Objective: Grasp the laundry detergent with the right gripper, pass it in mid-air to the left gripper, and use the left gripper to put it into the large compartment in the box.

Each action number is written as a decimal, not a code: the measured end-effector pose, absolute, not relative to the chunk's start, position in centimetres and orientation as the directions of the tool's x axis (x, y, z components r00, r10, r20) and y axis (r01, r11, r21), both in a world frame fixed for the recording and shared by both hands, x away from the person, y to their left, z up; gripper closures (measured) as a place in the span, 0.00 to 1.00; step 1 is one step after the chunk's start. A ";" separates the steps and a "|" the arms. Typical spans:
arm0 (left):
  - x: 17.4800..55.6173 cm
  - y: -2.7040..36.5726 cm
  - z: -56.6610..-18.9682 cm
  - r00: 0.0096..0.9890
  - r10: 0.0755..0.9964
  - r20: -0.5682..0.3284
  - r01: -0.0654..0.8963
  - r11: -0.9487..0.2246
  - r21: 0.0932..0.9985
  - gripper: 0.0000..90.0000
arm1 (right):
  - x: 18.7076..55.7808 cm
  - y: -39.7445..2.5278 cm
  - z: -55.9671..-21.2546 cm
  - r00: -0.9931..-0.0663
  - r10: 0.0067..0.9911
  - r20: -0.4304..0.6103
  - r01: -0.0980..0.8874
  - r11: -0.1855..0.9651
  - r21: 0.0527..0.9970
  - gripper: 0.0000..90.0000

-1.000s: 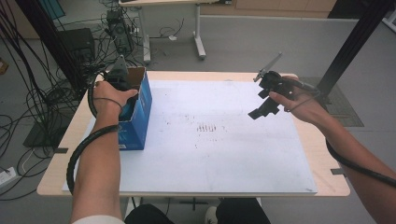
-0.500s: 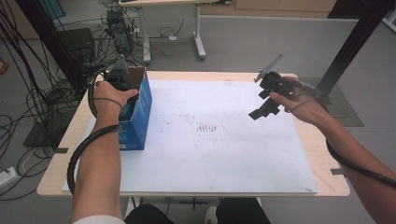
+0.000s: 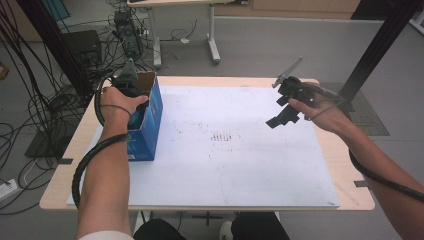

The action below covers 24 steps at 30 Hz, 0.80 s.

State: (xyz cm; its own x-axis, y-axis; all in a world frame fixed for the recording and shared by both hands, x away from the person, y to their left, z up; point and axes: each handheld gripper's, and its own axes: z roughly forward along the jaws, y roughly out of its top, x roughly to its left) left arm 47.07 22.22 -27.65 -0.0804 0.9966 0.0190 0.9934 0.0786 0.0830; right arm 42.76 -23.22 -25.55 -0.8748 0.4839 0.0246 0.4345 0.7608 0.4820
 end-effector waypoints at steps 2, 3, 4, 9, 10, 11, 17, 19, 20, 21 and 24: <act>47.0 22.2 -27.6 -0.080 0.997 0.018 0.993 0.079 0.084 0.39 | 42.7 -23.2 -25.5 -0.876 0.482 0.025 0.433 0.762 0.481 0.00; 47.0 22.3 -27.6 -0.079 0.997 0.018 0.993 0.077 0.085 0.39 | 42.7 -23.2 -25.5 -0.875 0.483 0.025 0.434 0.761 0.482 0.00; 47.0 22.3 -27.5 -0.079 0.997 0.017 0.993 0.077 0.086 0.39 | 42.7 -23.2 -25.5 -0.876 0.482 0.023 0.432 0.762 0.482 0.00; 47.0 22.3 -27.5 -0.076 0.997 0.017 0.993 0.074 0.090 0.39 | 42.7 -23.1 -25.5 -0.877 0.480 0.025 0.431 0.761 0.484 0.00; 47.0 22.3 -27.5 -0.075 0.997 0.017 0.993 0.073 0.091 0.39 | 42.6 -23.1 -25.5 -0.877 0.481 0.025 0.431 0.762 0.484 0.00; 46.9 22.3 -27.5 -0.076 0.997 0.017 0.993 0.074 0.090 0.39 | 42.6 -23.1 -25.4 -0.876 0.481 0.025 0.431 0.761 0.485 0.00; 46.9 22.2 -27.5 -0.074 0.997 0.019 0.993 0.072 0.089 0.39 | 42.6 -23.1 -25.4 -0.877 0.479 0.022 0.428 0.761 0.487 0.00; 47.0 22.2 -27.5 -0.075 0.997 0.018 0.993 0.073 0.088 0.39 | 42.6 -23.1 -25.3 -0.877 0.479 0.023 0.428 0.761 0.488 0.00; 47.0 22.2 -27.5 -0.075 0.997 0.018 0.993 0.073 0.088 0.39 | 42.6 -23.1 -25.3 -0.877 0.480 0.023 0.428 0.760 0.488 0.00; 46.9 22.2 -27.5 -0.075 0.997 0.018 0.993 0.073 0.089 0.39 | 42.6 -23.1 -25.3 -0.877 0.480 0.023 0.429 0.760 0.488 0.00; 46.9 22.3 -27.5 -0.075 0.997 0.013 0.993 0.074 0.091 0.39 | 42.6 -23.2 -25.4 -0.876 0.481 0.025 0.430 0.758 0.491 0.00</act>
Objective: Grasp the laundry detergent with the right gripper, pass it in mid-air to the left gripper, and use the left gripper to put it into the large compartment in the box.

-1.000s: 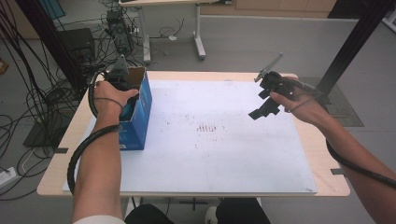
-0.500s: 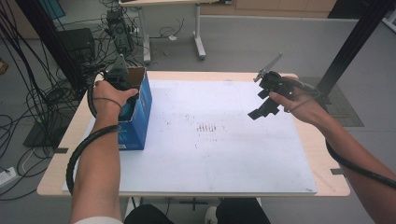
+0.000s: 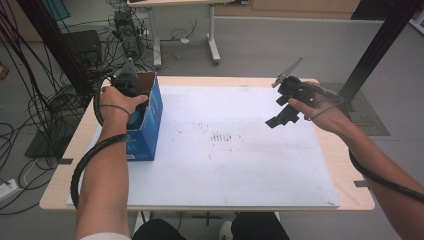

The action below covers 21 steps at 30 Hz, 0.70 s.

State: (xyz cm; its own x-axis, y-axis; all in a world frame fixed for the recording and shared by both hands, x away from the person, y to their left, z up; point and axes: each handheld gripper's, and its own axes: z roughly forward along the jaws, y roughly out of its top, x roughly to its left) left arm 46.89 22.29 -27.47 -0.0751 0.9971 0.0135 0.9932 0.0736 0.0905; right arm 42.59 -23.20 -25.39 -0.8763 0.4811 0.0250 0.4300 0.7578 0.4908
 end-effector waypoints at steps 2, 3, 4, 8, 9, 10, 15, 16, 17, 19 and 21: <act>46.8 22.3 -27.5 -0.074 0.997 0.017 0.993 0.072 0.095 0.37 | 42.6 -23.2 -25.4 -0.875 0.484 0.030 0.435 0.755 0.491 0.00; 46.8 22.3 -27.5 -0.074 0.997 0.016 0.993 0.073 0.096 0.36 | 42.6 -23.2 -25.5 -0.876 0.482 0.030 0.433 0.755 0.492 0.00; 46.7 22.4 -27.4 -0.074 0.997 0.013 0.993 0.073 0.094 0.35 | 42.6 -23.2 -25.5 -0.876 0.482 0.033 0.434 0.754 0.493 0.00; 46.4 22.5 -26.9 -0.072 0.997 0.016 0.992 0.070 0.103 0.33 | 42.6 -23.1 -25.4 -0.878 0.478 0.034 0.429 0.753 0.499 0.00; 46.4 22.5 -26.8 -0.072 0.997 0.016 0.992 0.070 0.105 0.33 | 42.6 -23.1 -25.4 -0.877 0.479 0.033 0.430 0.753 0.498 0.00; 46.3 22.5 -26.6 -0.072 0.997 0.016 0.992 0.070 0.107 0.33 | 42.6 -23.0 -25.4 -0.878 0.478 0.032 0.428 0.754 0.498 0.00; 46.1 22.2 -25.6 -0.063 0.997 0.035 0.991 0.058 0.120 0.32 | 42.6 -22.7 -25.3 -0.880 0.475 0.034 0.424 0.750 0.507 0.00; 46.0 22.2 -25.4 -0.061 0.998 0.034 0.991 0.057 0.124 0.31 | 42.6 -22.6 -25.3 -0.880 0.474 0.035 0.424 0.750 0.508 0.00; 46.0 22.1 -25.2 -0.060 0.998 0.027 0.991 0.056 0.125 0.30 | 42.6 -22.5 -25.4 -0.882 0.470 0.034 0.420 0.752 0.509 0.00; 45.9 22.0 -24.8 -0.056 0.998 0.031 0.990 0.051 0.131 0.30 | 42.5 -22.3 -25.4 -0.883 0.467 0.037 0.419 0.752 0.509 0.00; 45.7 21.8 -24.4 -0.055 0.998 0.038 0.990 0.049 0.135 0.30 | 42.5 -22.2 -25.4 -0.884 0.465 0.038 0.417 0.752 0.511 0.00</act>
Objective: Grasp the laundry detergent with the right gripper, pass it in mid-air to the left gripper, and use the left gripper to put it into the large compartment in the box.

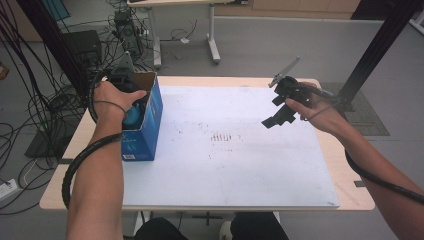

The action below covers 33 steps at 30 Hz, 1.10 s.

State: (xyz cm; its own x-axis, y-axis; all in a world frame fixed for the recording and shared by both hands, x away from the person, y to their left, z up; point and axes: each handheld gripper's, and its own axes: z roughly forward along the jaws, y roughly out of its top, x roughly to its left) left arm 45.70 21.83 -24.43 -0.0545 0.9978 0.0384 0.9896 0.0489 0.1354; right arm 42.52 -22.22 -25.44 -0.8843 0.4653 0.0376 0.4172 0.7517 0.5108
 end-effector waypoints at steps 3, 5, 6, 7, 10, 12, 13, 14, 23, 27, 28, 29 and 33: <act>45.4 21.7 -23.8 -0.050 0.998 0.046 0.989 0.043 0.141 0.29 | 42.5 -22.2 -25.4 -0.886 0.463 0.036 0.413 0.751 0.515 0.00; 45.2 21.8 -23.2 -0.050 0.998 0.048 0.988 0.043 0.147 0.29 | 42.4 -22.2 -25.3 -0.885 0.464 0.038 0.415 0.750 0.516 0.00; 45.1 21.7 -22.9 -0.051 0.997 0.052 0.987 0.042 0.154 0.28 | 42.4 -22.2 -25.3 -0.884 0.465 0.036 0.415 0.750 0.515 0.00; 45.0 21.7 -22.5 -0.051 0.997 0.054 0.986 0.041 0.160 0.28 | 42.3 -22.2 -25.3 -0.884 0.466 0.035 0.416 0.750 0.515 0.00; 44.7 21.6 -21.4 -0.050 0.997 0.050 0.983 0.040 0.180 0.25 | 42.4 -22.3 -25.2 -0.881 0.471 0.039 0.422 0.747 0.514 0.00; 44.5 21.4 -20.8 -0.043 0.998 0.049 0.981 0.033 0.191 0.24 | 42.4 -22.3 -25.1 -0.880 0.473 0.036 0.421 0.746 0.516 0.00; 44.4 21.3 -20.6 -0.037 0.998 0.043 0.980 0.027 0.195 0.23 | 42.4 -22.2 -25.0 -0.880 0.475 0.034 0.422 0.744 0.518 0.00; 44.4 21.1 -20.3 -0.032 0.999 0.036 0.979 0.024 0.200 0.22 | 42.4 -22.2 -24.9 -0.879 0.476 0.032 0.422 0.743 0.520 0.00; 44.8 19.0 -18.8 0.012 1.000 -0.001 0.969 -0.011 0.245 0.15 | 42.5 -22.1 -24.0 -0.877 0.480 0.013 0.419 0.751 0.511 0.00; 45.2 17.4 -18.6 0.048 0.999 -0.006 0.967 -0.045 0.252 0.14 | 42.5 -22.2 -23.8 -0.875 0.484 0.009 0.422 0.752 0.506 0.00; 45.4 16.9 -18.6 0.058 0.998 -0.012 0.966 -0.053 0.254 0.14 | 42.6 -22.2 -23.8 -0.875 0.483 0.006 0.420 0.754 0.504 0.00; 45.4 16.6 -18.6 0.066 0.998 -0.015 0.965 -0.060 0.256 0.14 | 42.6 -22.3 -23.8 -0.874 0.486 0.002 0.421 0.755 0.502 0.00; 45.9 14.8 -18.2 0.121 0.993 -0.018 0.959 -0.112 0.261 0.13 | 42.9 -22.6 -23.8 -0.872 0.489 -0.002 0.424 0.757 0.498 0.00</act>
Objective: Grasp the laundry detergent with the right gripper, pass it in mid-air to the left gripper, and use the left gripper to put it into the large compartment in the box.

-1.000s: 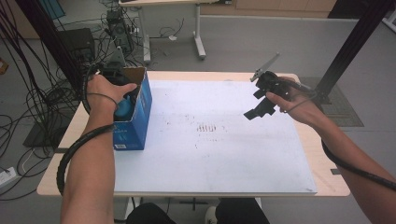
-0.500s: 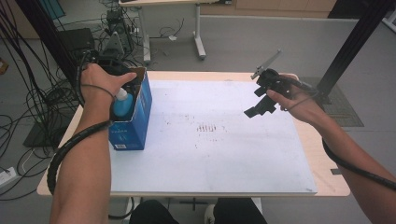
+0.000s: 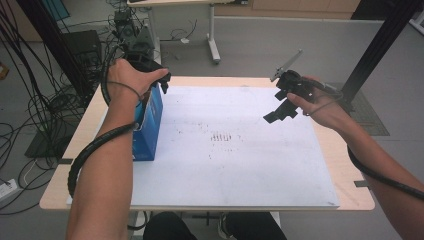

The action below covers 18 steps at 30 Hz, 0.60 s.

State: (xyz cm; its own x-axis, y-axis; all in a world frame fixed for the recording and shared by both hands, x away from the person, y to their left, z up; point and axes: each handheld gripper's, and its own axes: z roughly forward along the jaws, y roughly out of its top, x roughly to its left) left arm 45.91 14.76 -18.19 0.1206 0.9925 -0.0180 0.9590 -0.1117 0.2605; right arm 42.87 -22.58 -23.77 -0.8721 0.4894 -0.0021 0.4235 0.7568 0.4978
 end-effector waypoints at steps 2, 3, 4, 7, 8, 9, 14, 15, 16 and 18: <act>46.1 14.0 -18.0 0.142 0.990 -0.020 0.955 -0.132 0.265 0.13 | 43.0 -22.7 -23.7 -0.870 0.493 -0.004 0.427 0.759 0.492 0.00; 46.2 13.5 -17.9 0.151 0.988 -0.023 0.955 -0.140 0.262 0.13 | 43.1 -22.8 -23.7 -0.869 0.496 -0.006 0.430 0.759 0.489 0.00; 46.3 13.1 -17.9 0.159 0.987 -0.023 0.953 -0.147 0.264 0.12 | 43.2 -22.9 -23.7 -0.867 0.499 -0.007 0.433 0.758 0.488 0.00; 46.5 12.2 -17.9 0.175 0.984 -0.026 0.950 -0.162 0.267 0.12 | 43.3 -23.1 -23.7 -0.862 0.507 -0.006 0.441 0.755 0.486 0.00; 46.5 11.9 -17.9 0.184 0.983 -0.022 0.949 -0.172 0.263 0.12 | 43.4 -23.1 -23.8 -0.861 0.509 -0.006 0.442 0.754 0.487 0.00; 46.5 11.6 -17.9 0.190 0.982 -0.018 0.948 -0.179 0.263 0.13 | 43.4 -23.2 -23.8 -0.859 0.511 -0.006 0.444 0.753 0.486 0.00; 46.8 10.3 -17.9 0.211 0.977 -0.026 0.944 -0.197 0.264 0.13 | 43.5 -23.4 -23.6 -0.855 0.518 -0.008 0.450 0.751 0.483 0.00; 46.9 10.1 -17.9 0.214 0.976 -0.027 0.943 -0.200 0.265 0.13 | 43.5 -23.4 -23.6 -0.855 0.519 -0.008 0.451 0.751 0.483 0.00; 46.9 9.9 -17.9 0.218 0.975 -0.030 0.943 -0.203 0.264 0.13 | 43.5 -23.4 -23.5 -0.856 0.517 -0.013 0.448 0.754 0.480 0.00; 47.0 9.5 -18.0 0.227 0.974 -0.028 0.942 -0.212 0.262 0.13 | 43.5 -23.4 -23.5 -0.854 0.521 -0.010 0.452 0.751 0.480 0.00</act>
